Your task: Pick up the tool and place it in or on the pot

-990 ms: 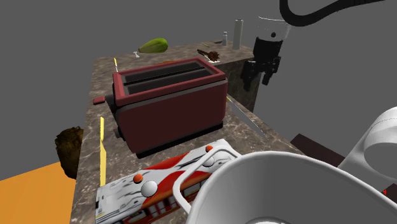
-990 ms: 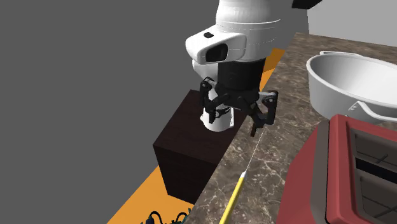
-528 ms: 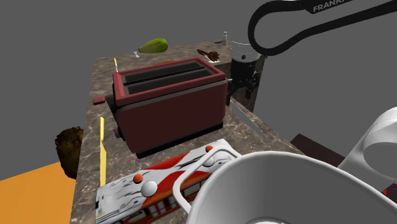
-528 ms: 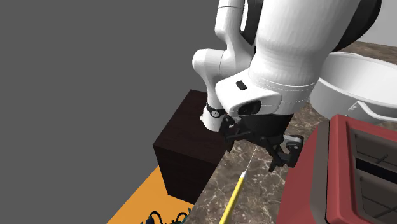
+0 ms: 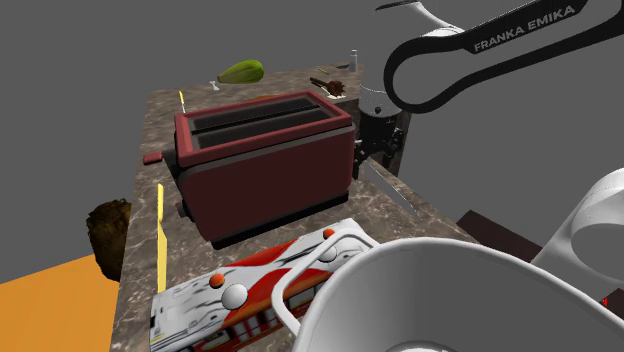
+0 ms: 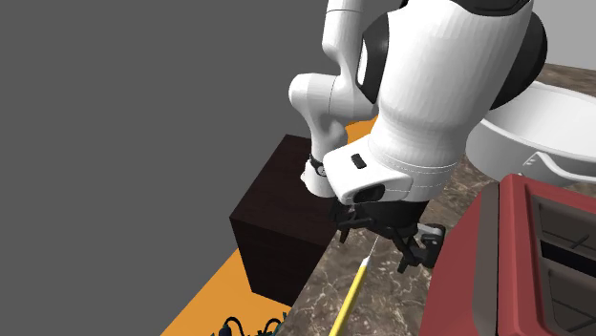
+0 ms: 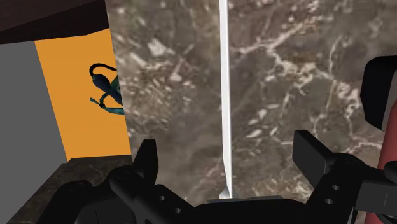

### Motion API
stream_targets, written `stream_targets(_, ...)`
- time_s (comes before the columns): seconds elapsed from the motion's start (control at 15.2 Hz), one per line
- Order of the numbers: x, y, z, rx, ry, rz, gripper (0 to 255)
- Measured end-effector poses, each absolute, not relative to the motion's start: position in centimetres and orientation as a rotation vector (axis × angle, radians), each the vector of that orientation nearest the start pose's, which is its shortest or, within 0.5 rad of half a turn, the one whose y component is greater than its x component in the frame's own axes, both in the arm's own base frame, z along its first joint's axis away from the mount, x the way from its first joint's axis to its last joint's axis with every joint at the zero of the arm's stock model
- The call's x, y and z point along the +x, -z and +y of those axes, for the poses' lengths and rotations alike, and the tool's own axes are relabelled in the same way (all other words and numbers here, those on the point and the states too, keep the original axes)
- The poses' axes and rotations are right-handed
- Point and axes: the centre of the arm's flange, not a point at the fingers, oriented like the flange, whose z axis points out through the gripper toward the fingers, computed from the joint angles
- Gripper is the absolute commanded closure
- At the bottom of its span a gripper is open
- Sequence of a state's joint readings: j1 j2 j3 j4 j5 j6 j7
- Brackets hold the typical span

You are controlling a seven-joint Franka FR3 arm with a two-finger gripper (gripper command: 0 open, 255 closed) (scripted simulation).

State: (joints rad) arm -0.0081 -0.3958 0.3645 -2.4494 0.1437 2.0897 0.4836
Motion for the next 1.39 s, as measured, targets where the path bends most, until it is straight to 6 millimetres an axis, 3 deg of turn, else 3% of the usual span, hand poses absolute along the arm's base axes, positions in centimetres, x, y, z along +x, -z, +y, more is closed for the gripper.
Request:
stream_targets(0.33, 39.8, -43.4, 15.9, -3.127, 0.032, 0.349, 0)
stream_targets(0.4, 39.8, -43.3, 15.9, -3.127, 0.032, 0.349, 255)
stream_targets(1.06, 39.8, -43.3, 15.9, -3.127, 0.032, 0.349, 255)
stream_targets(1.39, 39.8, -45.4, 15.8, -3.127, 0.033, 0.348, 255)
